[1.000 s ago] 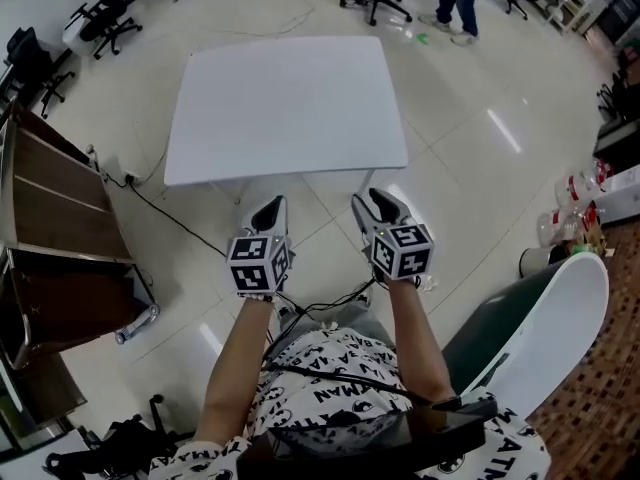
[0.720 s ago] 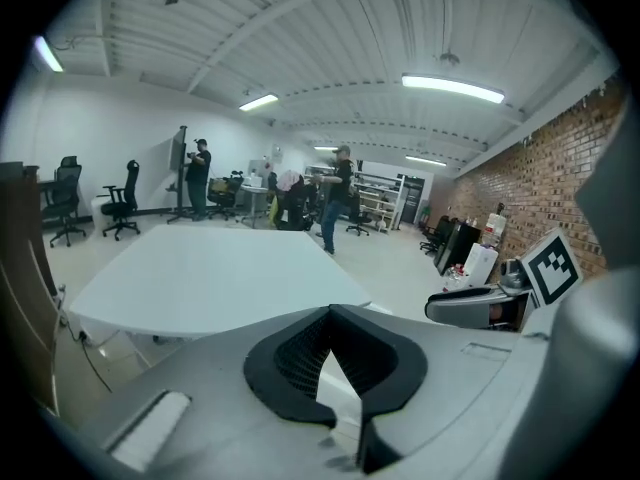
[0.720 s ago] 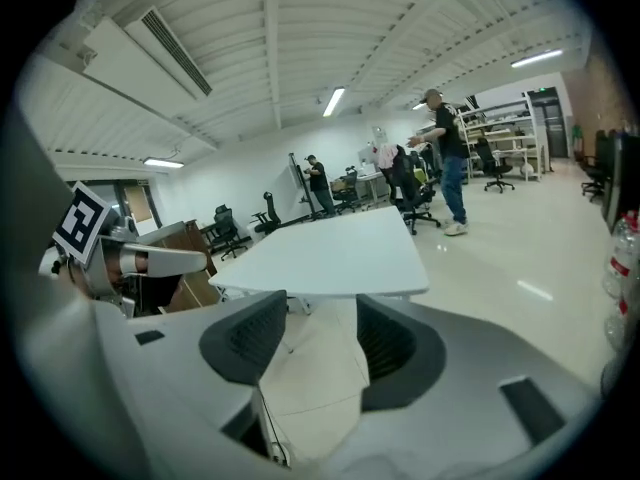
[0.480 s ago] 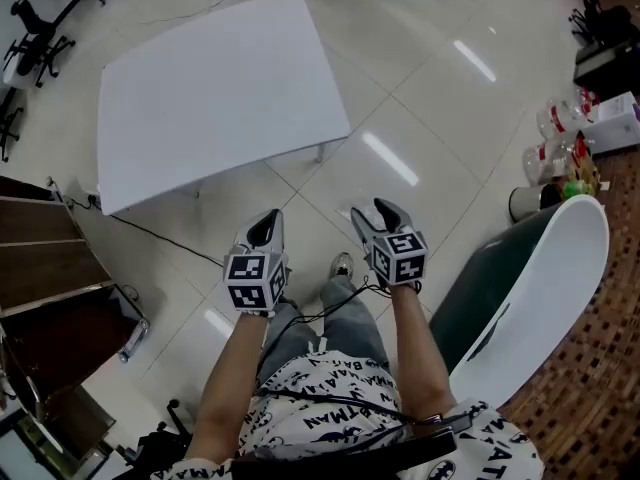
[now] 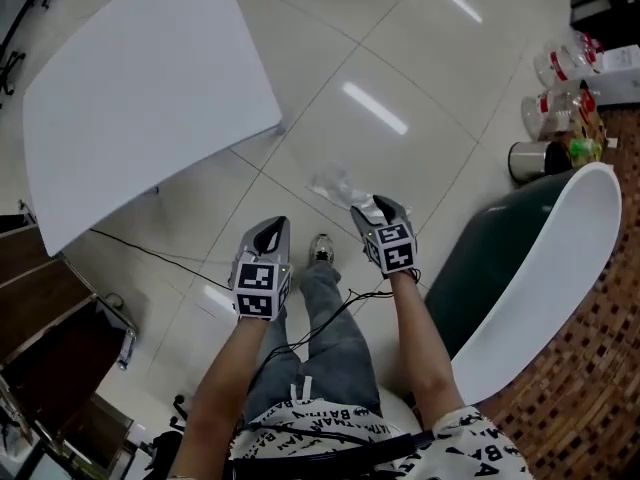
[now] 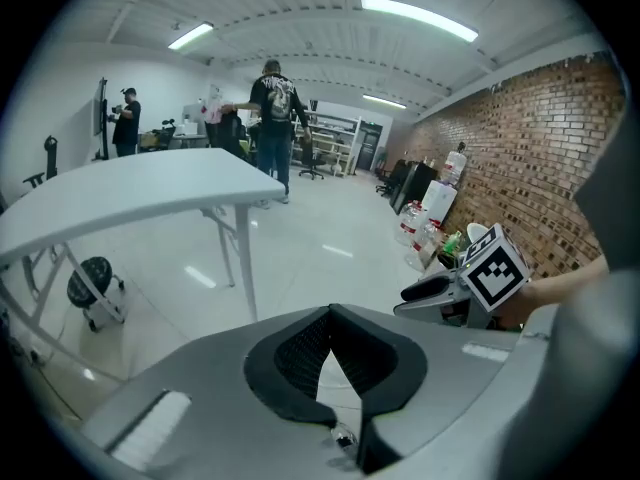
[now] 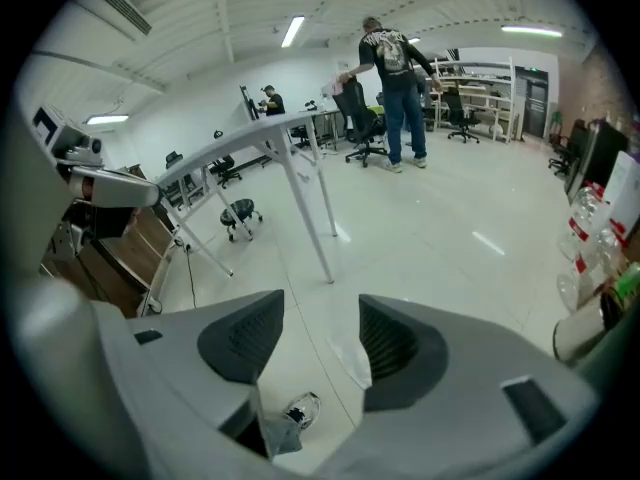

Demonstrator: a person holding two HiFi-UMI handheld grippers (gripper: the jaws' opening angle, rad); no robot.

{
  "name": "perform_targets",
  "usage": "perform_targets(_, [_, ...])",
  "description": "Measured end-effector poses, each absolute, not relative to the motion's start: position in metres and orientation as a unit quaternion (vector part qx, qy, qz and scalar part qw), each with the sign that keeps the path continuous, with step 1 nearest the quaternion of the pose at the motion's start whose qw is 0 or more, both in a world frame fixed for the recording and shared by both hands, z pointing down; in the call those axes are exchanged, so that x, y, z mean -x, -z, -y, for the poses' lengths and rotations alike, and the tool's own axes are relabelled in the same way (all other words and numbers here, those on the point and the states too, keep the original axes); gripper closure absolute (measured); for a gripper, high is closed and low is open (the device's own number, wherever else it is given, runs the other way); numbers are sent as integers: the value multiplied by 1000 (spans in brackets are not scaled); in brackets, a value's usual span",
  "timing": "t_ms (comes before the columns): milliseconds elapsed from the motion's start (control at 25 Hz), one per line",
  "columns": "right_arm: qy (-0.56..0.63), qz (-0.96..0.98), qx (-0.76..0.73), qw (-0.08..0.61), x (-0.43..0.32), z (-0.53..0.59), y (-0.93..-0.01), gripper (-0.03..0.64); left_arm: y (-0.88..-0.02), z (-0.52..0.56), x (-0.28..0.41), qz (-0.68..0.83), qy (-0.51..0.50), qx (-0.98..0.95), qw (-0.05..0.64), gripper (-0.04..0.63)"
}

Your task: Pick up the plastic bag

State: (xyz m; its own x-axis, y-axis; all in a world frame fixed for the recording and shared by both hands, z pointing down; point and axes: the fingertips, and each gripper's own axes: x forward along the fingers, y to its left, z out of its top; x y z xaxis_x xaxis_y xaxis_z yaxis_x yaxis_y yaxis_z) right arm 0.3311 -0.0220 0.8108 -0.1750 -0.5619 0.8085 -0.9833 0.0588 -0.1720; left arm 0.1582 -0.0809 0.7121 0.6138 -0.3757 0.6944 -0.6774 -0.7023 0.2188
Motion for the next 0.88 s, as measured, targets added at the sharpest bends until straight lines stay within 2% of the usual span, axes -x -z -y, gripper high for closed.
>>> perform_targets(440, [-439,644,-546,309,-353,13,-1063,364,-900,83,-221,265,-373,-851,259,594])
perform_targets(680, [-461,641,-528,312,-335,26,-1181,364,-1016,83,-235,240,-401,-844,265,594])
perform_targets(880, [-464,637,-512,342,-335,28,-1265,362,-1095,70,-232,220,-427,-832,279,594])
